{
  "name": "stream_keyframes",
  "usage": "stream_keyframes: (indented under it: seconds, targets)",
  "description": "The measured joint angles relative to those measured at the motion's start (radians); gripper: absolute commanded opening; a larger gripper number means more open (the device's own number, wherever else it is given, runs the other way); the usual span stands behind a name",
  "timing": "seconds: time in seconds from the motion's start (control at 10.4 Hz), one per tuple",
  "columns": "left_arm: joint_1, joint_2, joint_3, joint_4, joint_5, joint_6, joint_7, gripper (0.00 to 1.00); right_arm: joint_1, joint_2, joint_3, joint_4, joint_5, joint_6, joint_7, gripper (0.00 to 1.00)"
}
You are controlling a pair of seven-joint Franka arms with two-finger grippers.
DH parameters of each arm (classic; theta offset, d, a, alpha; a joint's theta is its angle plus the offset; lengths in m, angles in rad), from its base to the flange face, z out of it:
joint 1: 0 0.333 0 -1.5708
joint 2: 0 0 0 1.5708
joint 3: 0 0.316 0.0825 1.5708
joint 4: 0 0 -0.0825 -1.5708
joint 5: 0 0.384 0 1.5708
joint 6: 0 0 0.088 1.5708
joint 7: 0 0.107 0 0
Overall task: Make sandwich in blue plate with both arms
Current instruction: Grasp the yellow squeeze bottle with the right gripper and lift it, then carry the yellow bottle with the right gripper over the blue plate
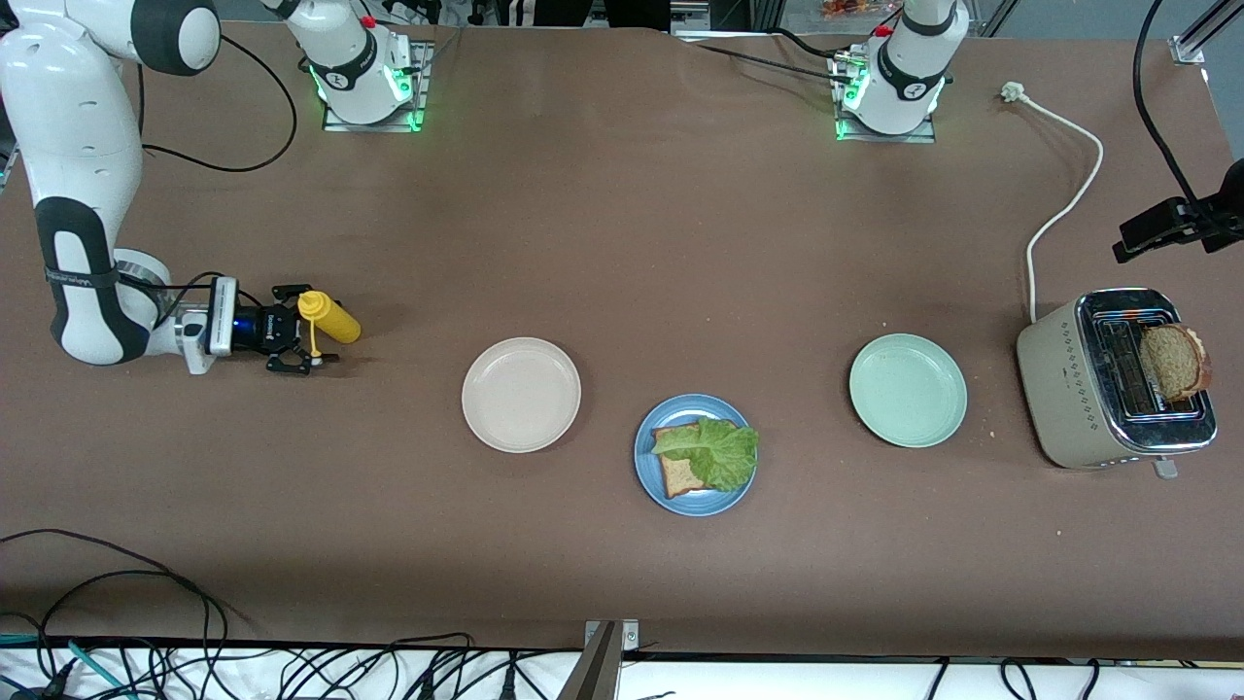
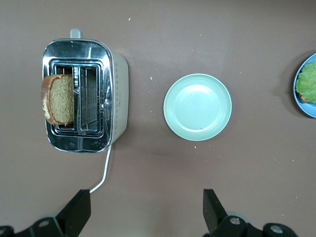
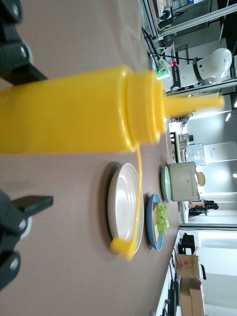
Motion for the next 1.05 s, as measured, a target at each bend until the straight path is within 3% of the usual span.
stream_keyframes:
  seconds: [0.29, 0.48, 0.77, 1.05]
  targets:
    - [0.000, 0.000, 0.000, 0.001, 0.000, 0.000, 0.000, 1.00, 0.004, 0.004, 0.013, 0.024, 0.011, 0.000, 0.019, 0.00]
    - [0.000, 0.001, 0.000, 0.001, 0.000, 0.000, 0.000, 1.00, 0.034, 0.000, 0.015, 0.101, 0.014, 0.000, 0.130, 0.00]
    - [0.000, 0.001, 0.000, 0.002, 0.000, 0.000, 0.000, 1.00, 0.154, -0.033, 0.014, 0.268, 0.016, 0.067, 0.433, 0.00]
    - [0.000, 0.002, 0.000, 0.002, 0.000, 0.000, 0.000, 1.00, 0.312, -0.041, 0.015, 0.428, 0.004, 0.261, 0.760, 0.00]
